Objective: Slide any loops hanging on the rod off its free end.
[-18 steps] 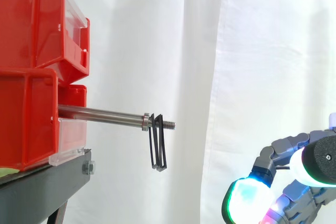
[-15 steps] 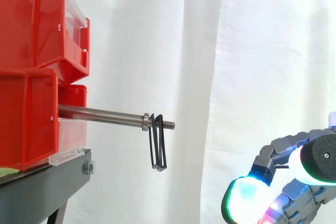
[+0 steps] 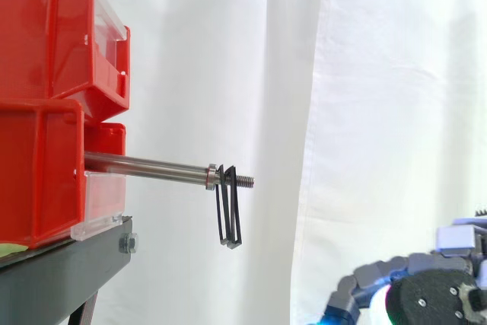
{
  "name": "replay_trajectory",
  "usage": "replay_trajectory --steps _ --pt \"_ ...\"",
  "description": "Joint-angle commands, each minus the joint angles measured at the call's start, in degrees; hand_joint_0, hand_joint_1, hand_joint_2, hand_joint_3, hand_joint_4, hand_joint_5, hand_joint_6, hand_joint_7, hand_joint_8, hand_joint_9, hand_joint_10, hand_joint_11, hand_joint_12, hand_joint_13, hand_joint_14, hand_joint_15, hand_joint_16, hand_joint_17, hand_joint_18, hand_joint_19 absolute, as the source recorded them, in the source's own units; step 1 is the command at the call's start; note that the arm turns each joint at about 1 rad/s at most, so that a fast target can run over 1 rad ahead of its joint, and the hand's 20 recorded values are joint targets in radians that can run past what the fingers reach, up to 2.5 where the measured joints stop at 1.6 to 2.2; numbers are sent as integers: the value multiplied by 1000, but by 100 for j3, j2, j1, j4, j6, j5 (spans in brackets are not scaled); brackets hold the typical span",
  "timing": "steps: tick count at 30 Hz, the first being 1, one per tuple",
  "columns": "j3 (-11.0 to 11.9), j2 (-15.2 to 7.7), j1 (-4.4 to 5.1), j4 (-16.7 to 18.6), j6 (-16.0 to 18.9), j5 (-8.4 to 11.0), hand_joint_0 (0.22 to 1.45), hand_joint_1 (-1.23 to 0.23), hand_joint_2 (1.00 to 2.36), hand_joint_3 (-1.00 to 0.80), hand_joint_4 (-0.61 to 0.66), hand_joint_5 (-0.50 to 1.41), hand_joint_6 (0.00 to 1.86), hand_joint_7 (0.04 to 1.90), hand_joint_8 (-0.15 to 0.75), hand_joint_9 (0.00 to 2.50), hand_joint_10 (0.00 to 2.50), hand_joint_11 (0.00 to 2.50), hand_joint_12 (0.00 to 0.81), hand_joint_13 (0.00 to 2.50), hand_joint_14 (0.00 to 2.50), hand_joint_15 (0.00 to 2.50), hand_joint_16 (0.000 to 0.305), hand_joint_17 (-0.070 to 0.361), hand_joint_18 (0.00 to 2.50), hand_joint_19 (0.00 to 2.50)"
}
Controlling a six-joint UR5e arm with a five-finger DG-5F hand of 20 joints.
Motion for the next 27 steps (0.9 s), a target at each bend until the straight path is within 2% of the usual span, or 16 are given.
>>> replay_trajectory --steps 1,3,5,6,10,11,13,14,15,23,27 --pt "142 -46 -72 -17 24 -172 539 -445 1005 -442 207 -176 503 879 265 847 8 250 283 804 5 131 41 91 753 406" --pt "169 -55 -107 9 6 -233 538 -445 1006 -442 211 -176 503 880 266 848 8 246 281 804 5 134 41 92 755 399" --pt "274 -170 -142 9 6 -295 538 -445 1006 -442 209 -176 503 880 263 848 9 251 280 806 5 131 41 92 755 406" --pt "344 -319 -168 27 33 -339 539 -445 1005 -442 207 -176 503 879 263 848 8 247 280 806 5 131 41 92 757 403" --pt "757 -723 -230 45 252 -532 539 -445 1005 -443 207 -175 503 880 264 843 9 245 283 805 5 135 41 92 757 406" --pt "960 -873 -256 9 402 -646 539 -445 1005 -443 209 -176 503 880 264 844 8 243 282 806 5 132 41 92 758 396" --pt "1083 -943 -265 -8 481 -743 539 -446 1005 -442 208 -175 503 880 265 843 10 244 279 806 5 135 41 92 758 406" --pt "1223 -978 -283 -35 534 -875 540 -445 1005 -443 210 -175 503 884 264 843 9 249 280 807 5 132 41 92 758 406" --pt "1241 -969 -291 -26 525 -954 539 -446 1005 -441 212 -175 503 884 266 843 9 247 282 808 5 132 41 92 759 403" --pt "1267 -969 -344 18 507 -1226 542 -450 1005 -440 216 -171 503 906 267 853 8 247 280 812 5 135 41 91 762 404" --pt "1346 -969 -388 9 498 -1279 542 -452 1006 -440 220 -168 503 920 265 852 8 249 279 812 5 137 40 91 762 407"
